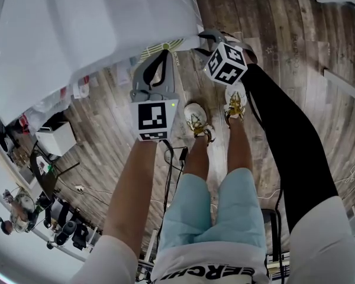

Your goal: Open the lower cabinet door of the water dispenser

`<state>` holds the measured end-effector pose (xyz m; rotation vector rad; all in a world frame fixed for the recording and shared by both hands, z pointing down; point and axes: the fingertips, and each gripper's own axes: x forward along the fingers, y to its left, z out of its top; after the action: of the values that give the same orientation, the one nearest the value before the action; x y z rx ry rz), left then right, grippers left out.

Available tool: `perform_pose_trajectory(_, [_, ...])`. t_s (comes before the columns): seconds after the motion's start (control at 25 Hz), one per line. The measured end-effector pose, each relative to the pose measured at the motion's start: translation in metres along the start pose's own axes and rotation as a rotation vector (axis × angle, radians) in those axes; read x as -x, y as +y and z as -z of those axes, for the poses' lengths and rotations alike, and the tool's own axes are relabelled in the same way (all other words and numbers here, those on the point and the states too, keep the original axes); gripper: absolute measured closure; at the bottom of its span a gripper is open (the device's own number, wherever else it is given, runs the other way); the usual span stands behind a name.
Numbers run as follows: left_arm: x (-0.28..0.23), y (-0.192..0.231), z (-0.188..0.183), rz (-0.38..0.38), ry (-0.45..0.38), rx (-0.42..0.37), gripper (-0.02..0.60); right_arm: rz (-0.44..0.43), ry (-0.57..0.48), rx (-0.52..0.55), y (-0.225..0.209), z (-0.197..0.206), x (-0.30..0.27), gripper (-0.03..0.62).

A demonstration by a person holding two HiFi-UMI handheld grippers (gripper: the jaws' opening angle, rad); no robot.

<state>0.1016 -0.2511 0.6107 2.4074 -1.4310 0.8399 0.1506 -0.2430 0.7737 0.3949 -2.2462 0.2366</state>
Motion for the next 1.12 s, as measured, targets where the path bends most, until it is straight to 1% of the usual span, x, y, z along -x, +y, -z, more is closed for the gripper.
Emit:
perform_pose_trajectory(0.16, [0.002,0.0,0.005,-0.003,0.002,0.007,0.525,0.016,0.007,-0.008,0.003,0.001,0.0,0.424])
perform_pose_trajectory(0.24, [0.003,-0.001,0.009,-0.005,0.004,0.021,0.525,0.02,0.007,-0.018,0.005,0.002,0.0,0.424])
perform_pose_trajectory(0.36, [0.006,-0.002,0.01,0.005,-0.01,0.045,0.525,0.028,0.007,-0.034,0.007,0.003,0.001,0.424])
perform_pose_trajectory(0.64, [0.018,-0.002,0.008,0.015,-0.043,0.065,0.525,0.048,0.022,-0.057,0.023,0.006,0.004,0.424])
perform_pose_trajectory(0.84, [0.029,0.0,0.006,0.021,-0.067,0.062,0.525,0.068,0.045,-0.075,0.032,0.011,0.005,0.424])
perform_pose_trajectory(1.12, [0.043,0.006,0.02,0.011,-0.069,0.073,0.525,0.088,0.068,-0.095,0.045,0.012,0.004,0.424])
